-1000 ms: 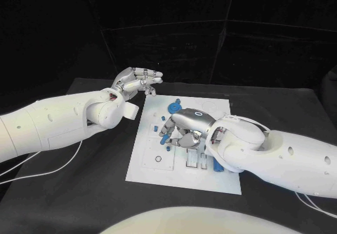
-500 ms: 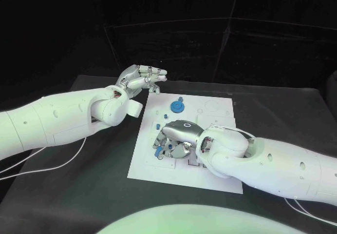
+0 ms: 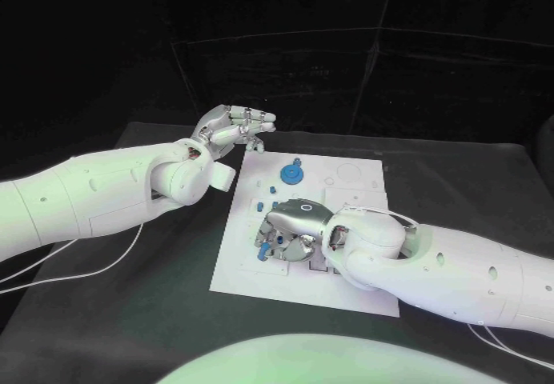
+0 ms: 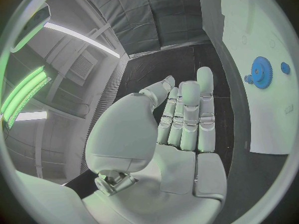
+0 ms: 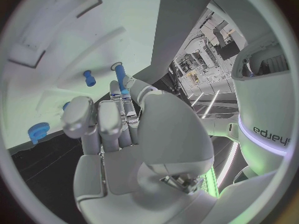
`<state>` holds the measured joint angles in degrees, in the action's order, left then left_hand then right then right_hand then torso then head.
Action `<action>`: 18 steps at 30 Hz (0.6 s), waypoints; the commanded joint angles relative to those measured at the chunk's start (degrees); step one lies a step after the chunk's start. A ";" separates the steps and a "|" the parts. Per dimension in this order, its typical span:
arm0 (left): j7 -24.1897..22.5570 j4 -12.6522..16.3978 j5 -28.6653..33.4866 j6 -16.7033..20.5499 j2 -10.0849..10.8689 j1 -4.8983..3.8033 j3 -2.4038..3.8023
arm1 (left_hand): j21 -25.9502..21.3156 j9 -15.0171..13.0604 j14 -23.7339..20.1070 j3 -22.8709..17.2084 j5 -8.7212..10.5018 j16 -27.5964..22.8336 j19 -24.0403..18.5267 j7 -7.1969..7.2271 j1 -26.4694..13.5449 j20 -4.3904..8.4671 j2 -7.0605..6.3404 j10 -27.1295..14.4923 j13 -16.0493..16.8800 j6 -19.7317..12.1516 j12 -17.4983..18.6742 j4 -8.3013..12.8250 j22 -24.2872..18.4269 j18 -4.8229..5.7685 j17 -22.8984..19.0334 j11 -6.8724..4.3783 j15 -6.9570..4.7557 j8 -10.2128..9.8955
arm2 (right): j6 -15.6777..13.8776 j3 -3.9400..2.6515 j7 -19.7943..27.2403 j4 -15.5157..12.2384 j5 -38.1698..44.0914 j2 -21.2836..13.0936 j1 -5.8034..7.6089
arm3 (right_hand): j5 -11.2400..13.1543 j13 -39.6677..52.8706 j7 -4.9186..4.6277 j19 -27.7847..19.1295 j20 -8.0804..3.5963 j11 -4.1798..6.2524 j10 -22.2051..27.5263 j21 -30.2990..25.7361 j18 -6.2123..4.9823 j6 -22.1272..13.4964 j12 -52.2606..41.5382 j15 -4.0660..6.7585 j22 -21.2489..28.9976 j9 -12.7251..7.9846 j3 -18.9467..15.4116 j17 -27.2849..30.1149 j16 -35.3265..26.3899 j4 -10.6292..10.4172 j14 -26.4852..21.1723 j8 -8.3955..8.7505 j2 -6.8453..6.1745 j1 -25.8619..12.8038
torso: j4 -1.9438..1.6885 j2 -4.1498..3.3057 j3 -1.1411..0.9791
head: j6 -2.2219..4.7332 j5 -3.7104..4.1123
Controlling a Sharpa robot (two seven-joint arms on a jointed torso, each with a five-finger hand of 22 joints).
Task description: Assemble the parts on the task board
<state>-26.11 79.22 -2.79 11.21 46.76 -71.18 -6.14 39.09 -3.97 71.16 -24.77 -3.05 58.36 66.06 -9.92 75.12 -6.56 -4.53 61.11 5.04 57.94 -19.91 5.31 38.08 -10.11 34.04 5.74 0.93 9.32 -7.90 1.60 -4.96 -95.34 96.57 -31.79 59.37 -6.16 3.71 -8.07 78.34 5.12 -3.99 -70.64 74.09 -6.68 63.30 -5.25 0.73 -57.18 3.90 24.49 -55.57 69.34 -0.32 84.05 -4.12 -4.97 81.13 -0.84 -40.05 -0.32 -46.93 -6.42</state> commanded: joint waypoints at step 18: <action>-0.14 -0.17 0.16 -0.72 -0.10 -0.08 0.04 | -0.09 0.05 -0.38 0.21 -0.03 -0.16 -0.27 -0.22 0.14 -0.10 0.23 -0.21 0.09 -0.07 -0.18 0.02 -0.06 -0.39 -0.05 0.01 -0.04 0.08 | 2.22 0.02 -1.88 -0.22 6.93 0.14 0.03 | -0.67 0.08 -0.26 0.18 0.11 -0.11 -0.29 0.21 0.80 0.23 0.38 0.08 0.04 0.03 0.41 0.19 0.17 0.25 0.60 0.20 -0.44 -0.48 | 0.03 0.03 0.05 | -0.13 0.04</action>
<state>-26.06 79.03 -2.79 11.15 46.72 -71.17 -6.14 39.09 -3.97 71.16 -24.77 -3.05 58.36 66.06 -9.92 75.12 -6.56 -4.53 61.11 5.05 57.94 -19.91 5.30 38.09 -10.11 34.05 5.74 0.93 9.32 -6.52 1.61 -6.14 -95.43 100.94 -31.81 59.36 -6.48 3.71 -8.06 78.34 5.12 -4.00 -70.64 74.09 -6.68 63.28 -5.25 0.73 -57.17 3.87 24.64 -55.43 69.34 -0.15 84.05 -3.97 -5.19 80.90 -0.81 -40.03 -0.30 -47.08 -6.41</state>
